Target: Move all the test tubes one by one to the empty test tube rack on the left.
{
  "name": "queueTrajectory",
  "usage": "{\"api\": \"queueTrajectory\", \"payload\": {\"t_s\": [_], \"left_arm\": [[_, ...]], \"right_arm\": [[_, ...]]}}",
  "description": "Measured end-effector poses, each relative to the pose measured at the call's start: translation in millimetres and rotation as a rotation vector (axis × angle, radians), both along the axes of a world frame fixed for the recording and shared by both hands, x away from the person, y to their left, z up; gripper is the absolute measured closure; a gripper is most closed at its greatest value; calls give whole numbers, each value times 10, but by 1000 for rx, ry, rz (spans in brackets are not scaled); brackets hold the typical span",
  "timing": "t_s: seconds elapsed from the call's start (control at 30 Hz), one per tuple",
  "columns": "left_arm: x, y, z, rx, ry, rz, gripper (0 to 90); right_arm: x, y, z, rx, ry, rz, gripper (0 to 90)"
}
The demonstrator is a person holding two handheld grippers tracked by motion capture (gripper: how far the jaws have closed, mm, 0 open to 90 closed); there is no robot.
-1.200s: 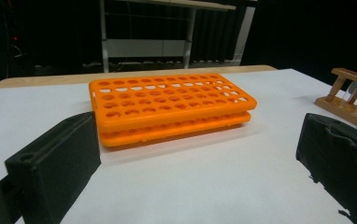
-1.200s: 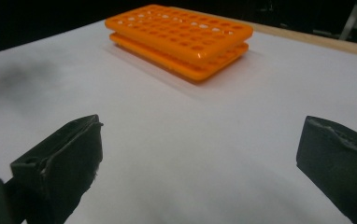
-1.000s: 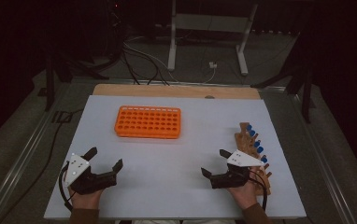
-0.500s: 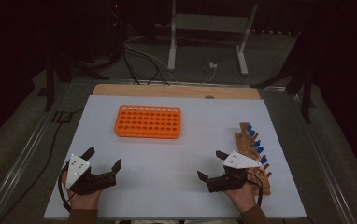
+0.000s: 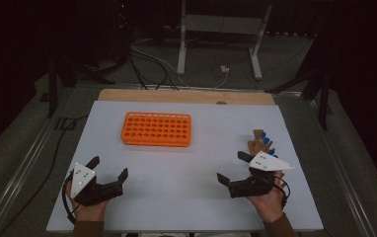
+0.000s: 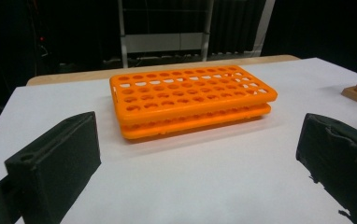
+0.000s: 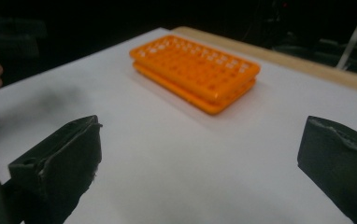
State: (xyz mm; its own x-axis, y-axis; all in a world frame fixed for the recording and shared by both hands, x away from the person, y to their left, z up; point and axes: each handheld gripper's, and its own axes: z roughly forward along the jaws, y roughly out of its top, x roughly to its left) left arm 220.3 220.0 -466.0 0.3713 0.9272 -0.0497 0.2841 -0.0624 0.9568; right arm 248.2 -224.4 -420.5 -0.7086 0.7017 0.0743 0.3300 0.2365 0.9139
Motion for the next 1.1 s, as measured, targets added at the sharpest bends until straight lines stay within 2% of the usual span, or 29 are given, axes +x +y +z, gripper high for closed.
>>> {"api": "queueTrajectory", "payload": {"t_s": [0.2, 0.4, 0.5, 0.67, 0.93, 1.1], "left_arm": [[7, 8, -8, -9, 1, 5, 7], [18, 21, -21, -17, 9, 9, 7], [24, 16, -26, -18, 13, 8, 7], [30, 14, -31, -20, 15, 8, 7], [32, 20, -38, -31, 18, 11, 7], [33, 19, -41, -33, 19, 10, 7]], "right_arm": [[-35, -210, 297, -8, -53, -44, 0], [26, -522, 391, -50, -83, -110, 0], [78, -676, 370, -83, -81, -145, 4], [76, -893, 294, -106, -56, -183, 46], [-4, -1055, 96, -141, -14, -210, 120], [-94, -1154, -37, -160, 14, -197, 269]]}}
